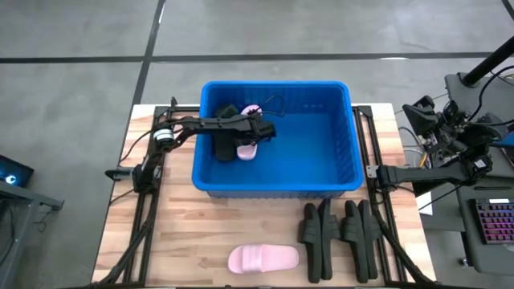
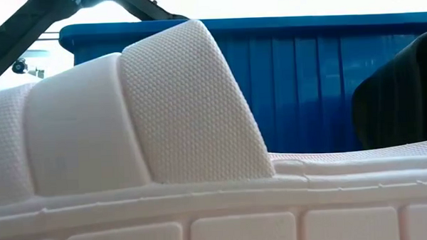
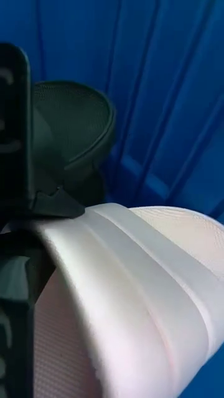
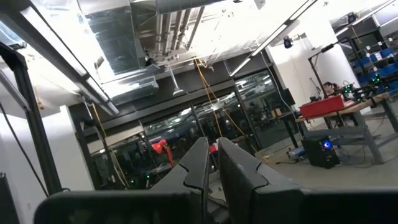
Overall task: Pick and place slides into bin
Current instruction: Put the pink slide into the blue container
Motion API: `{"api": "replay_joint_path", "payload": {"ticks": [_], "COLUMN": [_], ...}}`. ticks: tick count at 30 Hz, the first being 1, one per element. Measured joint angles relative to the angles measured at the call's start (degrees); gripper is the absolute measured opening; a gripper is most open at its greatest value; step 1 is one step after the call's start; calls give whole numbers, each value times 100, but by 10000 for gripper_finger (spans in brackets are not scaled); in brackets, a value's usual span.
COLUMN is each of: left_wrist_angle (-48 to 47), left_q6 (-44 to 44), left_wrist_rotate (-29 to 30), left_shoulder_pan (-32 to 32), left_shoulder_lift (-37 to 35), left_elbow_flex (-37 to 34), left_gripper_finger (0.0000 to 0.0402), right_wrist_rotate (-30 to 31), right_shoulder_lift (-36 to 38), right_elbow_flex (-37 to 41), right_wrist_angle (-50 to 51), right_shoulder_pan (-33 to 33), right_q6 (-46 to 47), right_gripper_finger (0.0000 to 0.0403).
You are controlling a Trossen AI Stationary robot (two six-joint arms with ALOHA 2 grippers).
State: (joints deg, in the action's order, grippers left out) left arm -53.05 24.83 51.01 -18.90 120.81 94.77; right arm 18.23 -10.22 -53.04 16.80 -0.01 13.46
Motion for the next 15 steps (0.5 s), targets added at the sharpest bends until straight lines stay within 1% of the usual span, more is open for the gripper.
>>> {"api": "replay_joint_path", "payload": {"ticks": [4,10,15], "left_wrist_angle": [32,65,39], "left_q6": [-8,-57,-446], "left_wrist_rotate": [-220,-930,-1468], "left_shoulder_pan": [-87,-155,-170], "left_shoulder_lift": [0,-9,-42], "left_elbow_flex": [-8,-8,97], "left_gripper_finger": [62,165,243], "right_wrist_rotate": [-1,-10,-12], "right_shoulder_lift": [0,0,0], "right_elbow_flex": [0,2,2], "right_wrist_angle": [0,0,2], "right_shoulder_pan": [0,0,-2], "right_q6": [1,0,-14], "right_gripper_finger": [28,28,28]}}
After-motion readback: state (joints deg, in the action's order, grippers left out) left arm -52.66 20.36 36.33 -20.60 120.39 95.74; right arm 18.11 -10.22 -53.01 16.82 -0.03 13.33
